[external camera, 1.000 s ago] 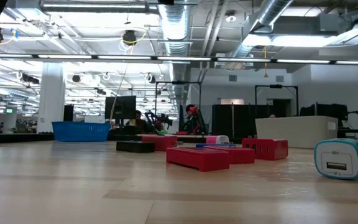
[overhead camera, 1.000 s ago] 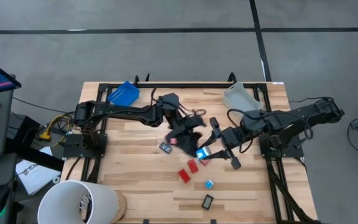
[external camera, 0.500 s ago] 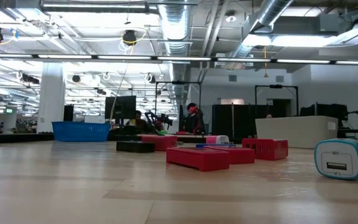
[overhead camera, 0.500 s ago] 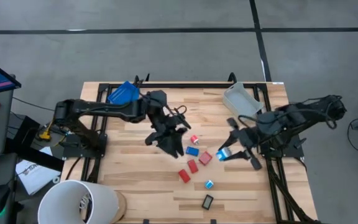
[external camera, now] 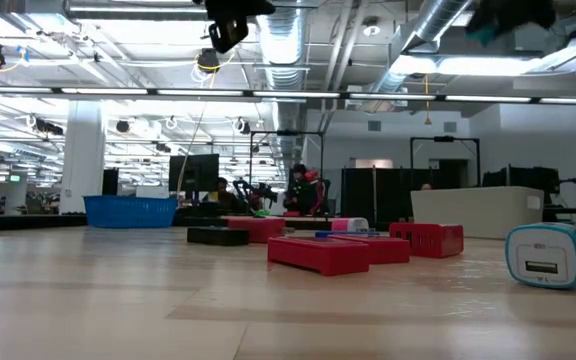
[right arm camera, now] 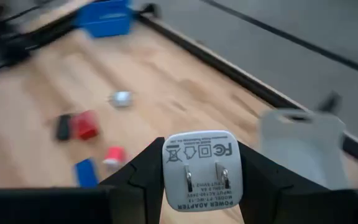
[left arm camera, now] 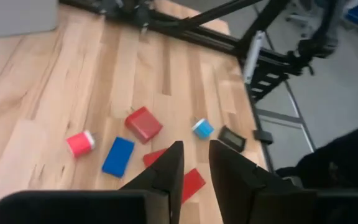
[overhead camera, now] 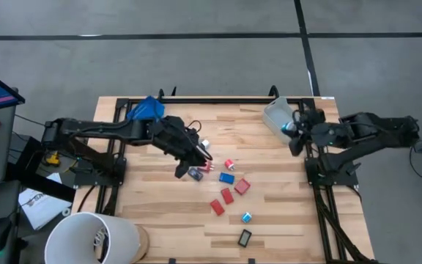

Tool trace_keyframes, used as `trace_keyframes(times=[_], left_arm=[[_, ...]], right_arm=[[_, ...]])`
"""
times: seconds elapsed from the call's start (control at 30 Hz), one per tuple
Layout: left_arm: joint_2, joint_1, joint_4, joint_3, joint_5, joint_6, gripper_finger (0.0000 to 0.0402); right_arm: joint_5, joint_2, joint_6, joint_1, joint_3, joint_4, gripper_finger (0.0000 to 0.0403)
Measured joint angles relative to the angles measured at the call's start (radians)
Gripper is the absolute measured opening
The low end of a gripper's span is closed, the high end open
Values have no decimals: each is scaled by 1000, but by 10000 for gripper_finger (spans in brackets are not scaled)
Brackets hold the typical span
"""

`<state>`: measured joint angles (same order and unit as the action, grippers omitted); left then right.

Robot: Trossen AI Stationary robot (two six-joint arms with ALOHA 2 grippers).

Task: Pick & Place Office items
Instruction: Put the bottom blue charger into the gray bin

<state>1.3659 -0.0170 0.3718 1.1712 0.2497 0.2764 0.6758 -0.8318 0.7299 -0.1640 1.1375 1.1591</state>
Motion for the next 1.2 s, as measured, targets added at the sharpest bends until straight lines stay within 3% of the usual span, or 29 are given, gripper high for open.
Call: trace_keyframes(times=[0.23,0.4,0.63,0.9,1.2], left_arm=[[0,0,-163,-84,-9,72,49],[0,1,-227,-99,-10,79,41],[0,1,-268,-102,-10,77,39],[0,4,-277,-102,-10,72,39],[0,11,-276,-102,-10,72,39]], right_arm=[[-144,-18,54,366,-105,-3,142],[-230,-57,14,593,-149,-118,142],[-429,-220,-45,887,-189,-145,142],[-491,-404,-55,998,-226,-367,142],[-498,-589,-77,1050,-228,-454,142]])
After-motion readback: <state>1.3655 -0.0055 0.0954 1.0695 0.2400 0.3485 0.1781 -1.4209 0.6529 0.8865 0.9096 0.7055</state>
